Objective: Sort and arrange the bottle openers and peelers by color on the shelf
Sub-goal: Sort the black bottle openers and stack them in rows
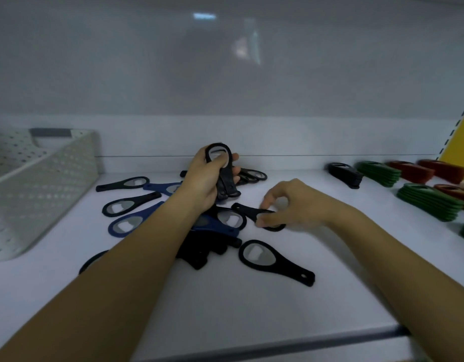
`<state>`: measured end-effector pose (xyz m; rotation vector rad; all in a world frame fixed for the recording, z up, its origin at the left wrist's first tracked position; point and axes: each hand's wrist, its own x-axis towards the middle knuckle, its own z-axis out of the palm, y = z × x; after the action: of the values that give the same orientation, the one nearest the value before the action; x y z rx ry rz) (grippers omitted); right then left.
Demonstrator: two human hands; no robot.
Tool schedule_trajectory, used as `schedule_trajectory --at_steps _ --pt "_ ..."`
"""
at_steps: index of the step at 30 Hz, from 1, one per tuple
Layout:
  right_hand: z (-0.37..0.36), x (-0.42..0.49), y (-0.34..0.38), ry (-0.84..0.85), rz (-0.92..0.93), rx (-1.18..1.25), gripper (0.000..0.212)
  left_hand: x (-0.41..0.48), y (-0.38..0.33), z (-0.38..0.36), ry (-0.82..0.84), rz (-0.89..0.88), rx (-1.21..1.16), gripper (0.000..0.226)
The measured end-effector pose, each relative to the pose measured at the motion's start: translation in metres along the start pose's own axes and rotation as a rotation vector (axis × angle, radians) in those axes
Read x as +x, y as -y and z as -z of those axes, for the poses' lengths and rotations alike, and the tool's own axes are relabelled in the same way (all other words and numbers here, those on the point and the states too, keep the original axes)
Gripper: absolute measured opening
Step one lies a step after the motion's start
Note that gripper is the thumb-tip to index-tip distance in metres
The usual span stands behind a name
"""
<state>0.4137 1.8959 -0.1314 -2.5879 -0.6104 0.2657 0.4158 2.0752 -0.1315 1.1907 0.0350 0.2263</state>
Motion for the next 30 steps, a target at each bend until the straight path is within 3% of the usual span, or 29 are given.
schedule_trajectory --at_steps 5,9,12,17,21,24,26,28,30 --pt "0.002 -0.003 0.003 -0.033 0.105 0.322 0.015 0.001 -0.007 0.000 0.013 0.152 -0.095 0.014" --pt "0.012 -0.006 0.004 -0.152 0.224 0.574 0.021 0.000 -0.009 0.002 0.073 0.257 -0.068 0.033" --pt "0.013 -0.008 0.008 -0.187 0.294 0.755 0.025 -0.002 -0.009 0.001 0.220 0.355 0.005 0.053" --pt "0.001 -0.001 0.008 -0.436 0.444 0.473 0.030 -0.017 -0.009 -0.012 0.554 0.447 0.088 0.050" --pt "-0.010 0.007 0.004 -0.668 0.472 0.171 0.039 -0.019 -0.008 -0.012 0.510 0.449 0.145 0.038" --pt "-0.009 0.007 0.004 -0.806 0.362 0.219 0.036 -0.013 -0.010 -0.008 0.426 0.346 0.081 0.023" --pt "-0.008 0.004 0.007 -0.749 0.330 0.283 0.020 -0.009 -0.013 -0.003 0.359 0.270 -0.016 0.020" --pt "-0.013 0.002 0.012 -0.522 0.363 0.217 0.009 -0.004 -0.018 0.005 0.303 0.231 -0.101 0.022" --pt "-0.026 0.001 0.017 -0.292 0.421 0.063 0.020 -0.001 -0.022 0.015 0.267 0.218 -0.128 0.025"
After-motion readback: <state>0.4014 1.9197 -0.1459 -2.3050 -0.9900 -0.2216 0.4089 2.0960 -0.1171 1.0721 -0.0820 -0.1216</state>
